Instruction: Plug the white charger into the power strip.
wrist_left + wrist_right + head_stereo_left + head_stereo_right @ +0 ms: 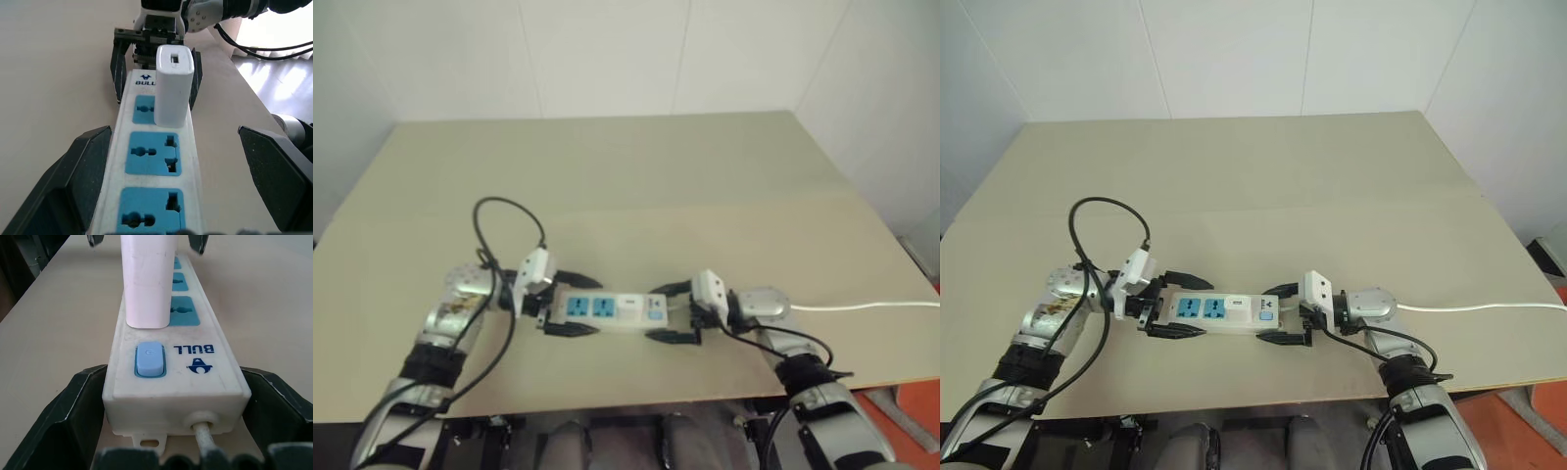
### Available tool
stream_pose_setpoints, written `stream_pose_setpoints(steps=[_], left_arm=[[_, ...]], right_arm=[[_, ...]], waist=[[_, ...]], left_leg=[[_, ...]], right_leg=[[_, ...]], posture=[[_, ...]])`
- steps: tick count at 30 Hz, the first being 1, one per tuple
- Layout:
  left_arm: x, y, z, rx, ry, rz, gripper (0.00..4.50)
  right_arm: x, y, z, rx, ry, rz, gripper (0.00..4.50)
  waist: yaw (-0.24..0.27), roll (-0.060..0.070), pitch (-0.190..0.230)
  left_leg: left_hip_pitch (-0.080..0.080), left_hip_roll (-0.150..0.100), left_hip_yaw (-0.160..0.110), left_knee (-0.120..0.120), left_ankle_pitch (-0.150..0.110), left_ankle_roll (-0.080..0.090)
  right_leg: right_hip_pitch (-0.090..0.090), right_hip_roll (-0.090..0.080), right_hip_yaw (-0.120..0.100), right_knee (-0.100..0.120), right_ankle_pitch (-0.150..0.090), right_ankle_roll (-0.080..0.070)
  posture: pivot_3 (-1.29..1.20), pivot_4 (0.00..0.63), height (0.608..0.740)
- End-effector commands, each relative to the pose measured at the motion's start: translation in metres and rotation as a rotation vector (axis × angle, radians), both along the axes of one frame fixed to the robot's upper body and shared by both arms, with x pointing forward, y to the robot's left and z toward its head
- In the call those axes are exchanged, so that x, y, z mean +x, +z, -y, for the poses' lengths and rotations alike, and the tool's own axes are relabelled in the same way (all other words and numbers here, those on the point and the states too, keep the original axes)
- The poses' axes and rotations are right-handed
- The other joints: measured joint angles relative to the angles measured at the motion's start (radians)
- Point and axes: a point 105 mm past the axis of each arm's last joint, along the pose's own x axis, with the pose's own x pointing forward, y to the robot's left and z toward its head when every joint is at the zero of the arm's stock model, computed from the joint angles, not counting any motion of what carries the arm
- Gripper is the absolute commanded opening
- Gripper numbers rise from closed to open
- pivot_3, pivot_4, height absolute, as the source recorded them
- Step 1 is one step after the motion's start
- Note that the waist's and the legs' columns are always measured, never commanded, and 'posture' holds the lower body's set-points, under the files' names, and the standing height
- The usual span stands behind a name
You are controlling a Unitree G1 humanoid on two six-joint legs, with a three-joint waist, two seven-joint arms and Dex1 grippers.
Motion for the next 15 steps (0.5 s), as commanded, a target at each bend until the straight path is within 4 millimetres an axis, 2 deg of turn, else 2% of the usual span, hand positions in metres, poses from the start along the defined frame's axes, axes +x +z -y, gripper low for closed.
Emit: stream_pose_setpoints(steps=[1, 3, 8, 15], left_arm=[[0.0, 0.028, -0.014, -0.018, 0.022, 0.067, 4.5], [-0.001, 0.041, -0.027, -0.009, 0.046, 0.089, 4.5], [-0.003, 0.06, -0.055, 0.028, 0.14, 0.143, 4.5], [-0.023, 0.067, -0.098, 0.151, 0.22, 0.12, 4.5]], right_arm=[[0.007, 0.023, 0.02, 0.013, -0.05, 0.054, 4.47], [0.007, 0.037, 0.037, 0.008, -0.075, 0.096, 4.47], [-0.001, 0.068, 0.071, -0.01, -0.145, 0.157, 4.47], [-0.017, 0.089, 0.12, -0.085, -0.248, 0.182, 4.47]], waist=[[0.001, 0.0, 0.001], [0.002, 0.0, 0.002], [0.006, 0.0, 0.003], [0.006, 0.0, 0.003]], left_leg=[[-0.003, 0.0, 0.0, 0.0, 0.0, 0.0], [-0.006, 0.0, 0.0, 0.001, 0.0, 0.0], [-0.011, 0.0, 0.0, 0.0, 0.0, 0.001], [-0.016, 0.0, 0.001, 0.0, -0.001, 0.001]], right_leg=[[-0.003, 0.0, 0.0, 0.0, 0.0, 0.0], [-0.005, 0.0, -0.001, 0.0, 0.0, 0.0], [-0.009, 0.0, -0.001, -0.001, 0.0, 0.0], [-0.017, -0.001, 0.0, -0.001, 0.0, 0.0]], posture=[[0.0, 0.15, 0.74], [0.0, 0.15, 0.74], [0.0, 0.15, 0.74], [0.0, 0.15, 0.74]])
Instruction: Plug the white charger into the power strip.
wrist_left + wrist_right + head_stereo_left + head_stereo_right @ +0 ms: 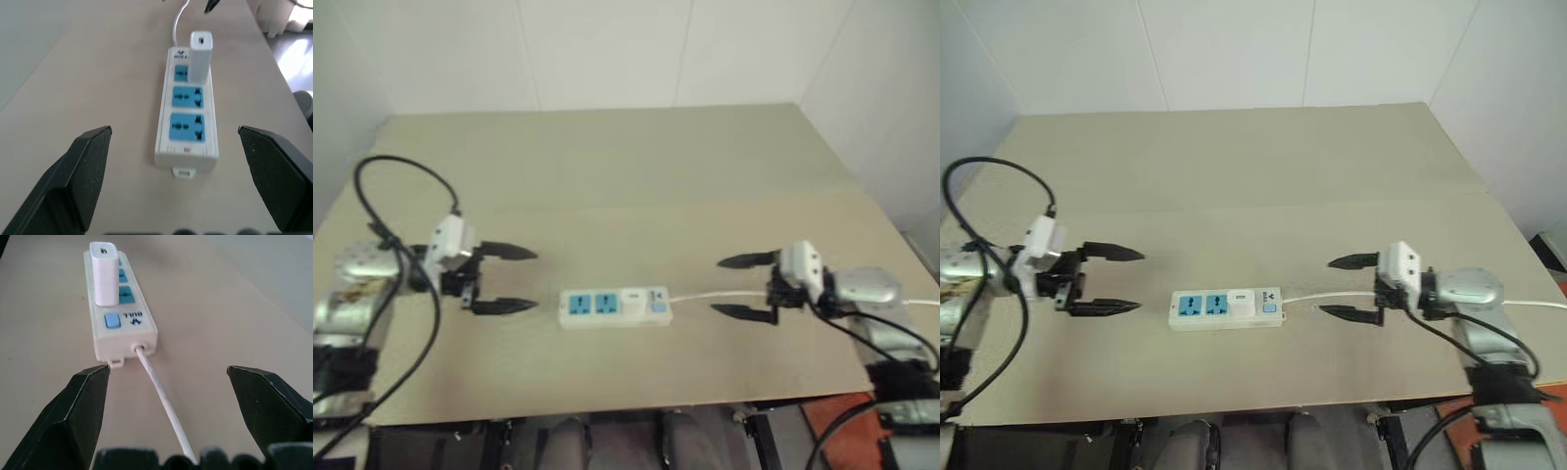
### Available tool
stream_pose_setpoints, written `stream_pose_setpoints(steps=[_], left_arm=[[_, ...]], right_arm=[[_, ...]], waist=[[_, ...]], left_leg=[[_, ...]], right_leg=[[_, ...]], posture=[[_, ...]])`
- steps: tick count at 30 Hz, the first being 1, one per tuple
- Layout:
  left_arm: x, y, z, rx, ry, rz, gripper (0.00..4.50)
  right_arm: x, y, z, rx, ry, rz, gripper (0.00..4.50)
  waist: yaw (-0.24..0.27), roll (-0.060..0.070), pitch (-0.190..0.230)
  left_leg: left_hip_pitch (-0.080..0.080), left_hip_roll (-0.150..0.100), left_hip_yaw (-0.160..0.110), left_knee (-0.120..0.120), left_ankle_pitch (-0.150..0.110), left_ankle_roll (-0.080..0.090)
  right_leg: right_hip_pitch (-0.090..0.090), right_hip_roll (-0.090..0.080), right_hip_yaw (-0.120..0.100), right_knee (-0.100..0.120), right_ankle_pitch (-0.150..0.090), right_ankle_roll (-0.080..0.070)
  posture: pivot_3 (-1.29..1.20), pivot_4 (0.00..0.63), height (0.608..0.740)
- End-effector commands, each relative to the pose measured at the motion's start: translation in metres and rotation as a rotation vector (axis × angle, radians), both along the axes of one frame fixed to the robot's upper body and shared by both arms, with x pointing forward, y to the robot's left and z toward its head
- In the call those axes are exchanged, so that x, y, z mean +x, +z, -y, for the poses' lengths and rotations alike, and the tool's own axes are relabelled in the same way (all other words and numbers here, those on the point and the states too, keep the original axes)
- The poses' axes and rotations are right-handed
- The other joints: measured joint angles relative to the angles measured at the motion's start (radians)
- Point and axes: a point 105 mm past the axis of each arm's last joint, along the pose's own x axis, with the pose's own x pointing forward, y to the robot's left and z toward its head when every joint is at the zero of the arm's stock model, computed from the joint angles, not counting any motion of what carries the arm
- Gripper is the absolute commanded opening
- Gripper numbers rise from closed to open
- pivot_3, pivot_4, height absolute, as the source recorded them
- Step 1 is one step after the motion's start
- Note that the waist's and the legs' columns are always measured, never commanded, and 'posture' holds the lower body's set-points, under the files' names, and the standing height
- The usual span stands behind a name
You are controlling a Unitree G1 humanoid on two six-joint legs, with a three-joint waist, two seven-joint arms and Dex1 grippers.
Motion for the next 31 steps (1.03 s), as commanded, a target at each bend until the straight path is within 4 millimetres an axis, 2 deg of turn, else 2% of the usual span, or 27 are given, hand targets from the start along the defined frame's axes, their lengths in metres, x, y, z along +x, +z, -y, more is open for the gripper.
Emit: stream_pose_setpoints(steps=[1, 5, 8, 19, 31], left_arm=[[-0.014, 0.016, -0.018, 0.054, 0.017, 0.018, 4.5], [-0.028, 0.022, -0.041, 0.133, 0.069, -0.028, 4.5], [-0.032, 0.022, -0.051, 0.164, 0.1, -0.031, 4.5], [-0.036, 0.017, -0.042, 0.143, 0.085, -0.04, 4.5], [-0.03, 0.019, -0.033, 0.123, 0.067, -0.028, 4.5]], right_arm=[[-0.009, 0.022, 0.021, -0.008, -0.033, 0.048, 4.47], [-0.019, 0.031, 0.042, -0.042, -0.084, 0.046, 4.47], [-0.021, 0.034, 0.049, -0.05, -0.105, 0.042, 4.47], [-0.021, 0.033, 0.048, -0.058, -0.116, 0.023, 4.47], [-0.023, 0.032, 0.046, -0.055, -0.132, 0.031, 4.47]], waist=[[0.001, 0.0, 0.0], [0.002, 0.0, 0.0], [0.002, 0.0, 0.0], [0.004, 0.0, 0.001], [0.008, 0.0, 0.0]], left_leg=[[0.0, 0.0, 0.0, 0.0, 0.0, 0.0], [-0.001, 0.0, 0.001, 0.0, 0.0, 0.0], [-0.001, 0.0, 0.001, 0.0, 0.0, 0.0], [-0.001, 0.0, 0.002, 0.0, 0.0, 0.0], [-0.001, 0.0, 0.002, 0.002, 0.0, 0.0]], right_leg=[[0.0, 0.0, 0.0, 0.0, 0.0, 0.0], [-0.001, 0.0, 0.0, 0.0, 0.0, 0.0], [-0.001, 0.0, 0.0, 0.0, 0.0, 0.0], [-0.002, 0.0, 0.0, 0.002, 0.0, 0.0], [-0.002, 0.0, 0.001, 0.003, 0.0, 0.0]], posture=[[0.0, 0.15, 0.74], [0.0, 0.15, 0.74], [0.0, 0.15, 0.74], [0.0, 0.15, 0.74], [0.0, 0.15, 0.74]])
